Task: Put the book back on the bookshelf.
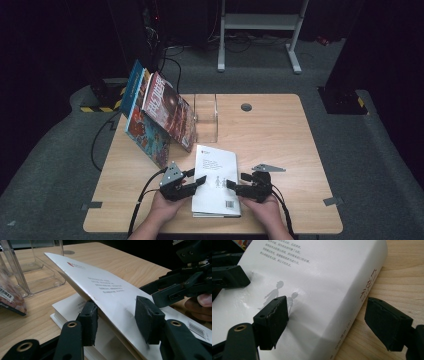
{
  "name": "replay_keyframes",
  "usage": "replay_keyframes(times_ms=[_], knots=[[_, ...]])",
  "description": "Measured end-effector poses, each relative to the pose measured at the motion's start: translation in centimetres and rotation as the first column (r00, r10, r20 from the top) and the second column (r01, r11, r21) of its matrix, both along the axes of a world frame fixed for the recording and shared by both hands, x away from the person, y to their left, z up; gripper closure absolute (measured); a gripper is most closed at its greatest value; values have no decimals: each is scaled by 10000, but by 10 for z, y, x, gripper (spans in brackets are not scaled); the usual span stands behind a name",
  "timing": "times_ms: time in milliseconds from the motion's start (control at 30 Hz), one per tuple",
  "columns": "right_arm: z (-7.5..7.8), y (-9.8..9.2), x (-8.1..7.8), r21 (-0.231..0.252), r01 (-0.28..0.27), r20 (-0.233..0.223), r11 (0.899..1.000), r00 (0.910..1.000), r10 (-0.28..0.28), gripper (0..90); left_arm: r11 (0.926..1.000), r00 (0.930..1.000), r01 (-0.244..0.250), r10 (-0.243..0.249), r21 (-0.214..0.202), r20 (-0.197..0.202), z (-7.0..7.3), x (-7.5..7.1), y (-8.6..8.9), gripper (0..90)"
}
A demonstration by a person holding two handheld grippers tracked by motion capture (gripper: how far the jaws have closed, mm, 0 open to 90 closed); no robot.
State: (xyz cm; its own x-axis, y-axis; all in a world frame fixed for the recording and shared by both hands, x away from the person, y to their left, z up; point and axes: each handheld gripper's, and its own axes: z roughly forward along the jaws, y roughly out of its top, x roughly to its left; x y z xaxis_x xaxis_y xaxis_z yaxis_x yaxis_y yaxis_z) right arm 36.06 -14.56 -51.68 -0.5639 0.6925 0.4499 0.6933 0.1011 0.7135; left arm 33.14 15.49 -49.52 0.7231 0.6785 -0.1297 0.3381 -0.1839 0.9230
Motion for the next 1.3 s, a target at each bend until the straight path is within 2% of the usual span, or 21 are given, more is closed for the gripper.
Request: replay_keyframes(times_ms=[267, 433, 533, 600, 833, 967, 1300], knots=[[-2, 0, 3, 252, -1, -298, 9997, 9996, 9, 155, 10000, 9996, 37, -37, -6, 291, 1, -3, 0, 541], [-4, -2, 6, 581, -47, -676, 9983, 9977, 87, 141, 10000, 9991, 30, -30, -1, 433, 2, -4, -1, 543], [-6, -4, 7, 830, -116, -752, 9965, 9970, 178, 142, 10000, 9984, 35, -34, -7, 570, 4, -6, -1, 547], [-7, -5, 7, 1016, -134, -953, 9947, 9952, 231, 140, 10000, 9984, 34, -33, -14, 572, 4, -7, -2, 549], [-9, -6, 8, 1242, -282, -1160, 9919, 9923, 427, 141, 10000, 9979, 36, -35, -9, 650, 6, -8, -2, 553], [-9, -6, 5, 1156, -349, -1163, 9927, 9920, 484, 141, 10000, 9984, 30, -26, -62, 568, 5, -7, -2, 553], [-9, -7, 5, 1259, -430, -1107, 9911, 9922, 571, 128, 10000, 9960, 90, -90, 3, 894, 6, -9, -2, 554]])
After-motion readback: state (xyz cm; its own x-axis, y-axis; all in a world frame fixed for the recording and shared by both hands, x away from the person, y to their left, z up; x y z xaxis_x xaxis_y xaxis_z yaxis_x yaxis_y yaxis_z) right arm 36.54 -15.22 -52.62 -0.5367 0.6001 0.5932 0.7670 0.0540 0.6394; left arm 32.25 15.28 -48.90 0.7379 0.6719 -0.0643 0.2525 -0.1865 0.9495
